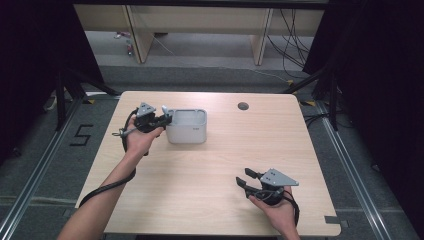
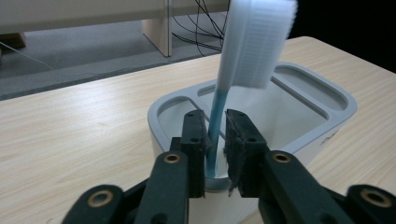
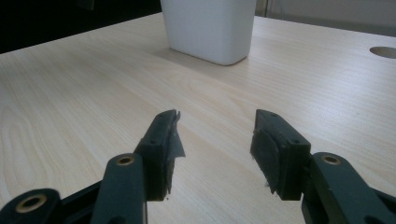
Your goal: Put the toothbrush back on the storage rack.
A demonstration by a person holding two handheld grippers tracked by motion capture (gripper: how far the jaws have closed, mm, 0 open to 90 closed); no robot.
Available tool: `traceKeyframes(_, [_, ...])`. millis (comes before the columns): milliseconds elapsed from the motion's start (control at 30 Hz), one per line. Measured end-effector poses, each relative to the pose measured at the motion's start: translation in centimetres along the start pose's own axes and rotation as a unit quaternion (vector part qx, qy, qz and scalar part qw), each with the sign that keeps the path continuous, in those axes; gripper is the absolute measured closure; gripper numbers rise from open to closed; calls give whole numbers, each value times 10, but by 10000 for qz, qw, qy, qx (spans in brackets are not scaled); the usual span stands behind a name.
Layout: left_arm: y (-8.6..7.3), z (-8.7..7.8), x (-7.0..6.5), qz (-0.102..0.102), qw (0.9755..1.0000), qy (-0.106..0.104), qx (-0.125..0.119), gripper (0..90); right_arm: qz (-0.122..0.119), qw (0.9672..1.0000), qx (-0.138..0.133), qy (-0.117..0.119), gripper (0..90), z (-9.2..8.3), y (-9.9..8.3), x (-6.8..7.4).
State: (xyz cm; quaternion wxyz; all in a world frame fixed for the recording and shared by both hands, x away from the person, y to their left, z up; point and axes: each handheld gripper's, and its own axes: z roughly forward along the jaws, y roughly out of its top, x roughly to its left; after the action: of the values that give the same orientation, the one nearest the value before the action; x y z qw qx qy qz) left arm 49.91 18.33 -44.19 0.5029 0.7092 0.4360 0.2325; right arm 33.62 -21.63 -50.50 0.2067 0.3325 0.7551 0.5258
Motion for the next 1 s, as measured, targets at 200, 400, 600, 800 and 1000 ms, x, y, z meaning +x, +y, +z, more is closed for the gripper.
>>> traceKeyframes(200, [-1, -11, 2, -72, 9999, 91, -106, 627, 212, 9997, 87, 101, 506, 0, -1, 2])
traceKeyframes(400, [-7, -30, 4, -213, 9994, 150, -221, 463, 140, 9999, 44, 56, 502, 0, -1, 1])
traceKeyframes(600, [-21, -51, 5, -264, 9991, 192, -287, 391, 199, 9997, 67, 86, 501, -1, -2, 1])
traceKeyframes(800, [-44, -77, 8, -275, 9986, 256, -373, 357, 125, 9999, -13, 25, 500, 0, -3, 0])
traceKeyframes(1000, [-72, -98, 6, -354, 9984, 227, -386, 351, 83, 10000, 41, -5, 499, -1, -4, 0])
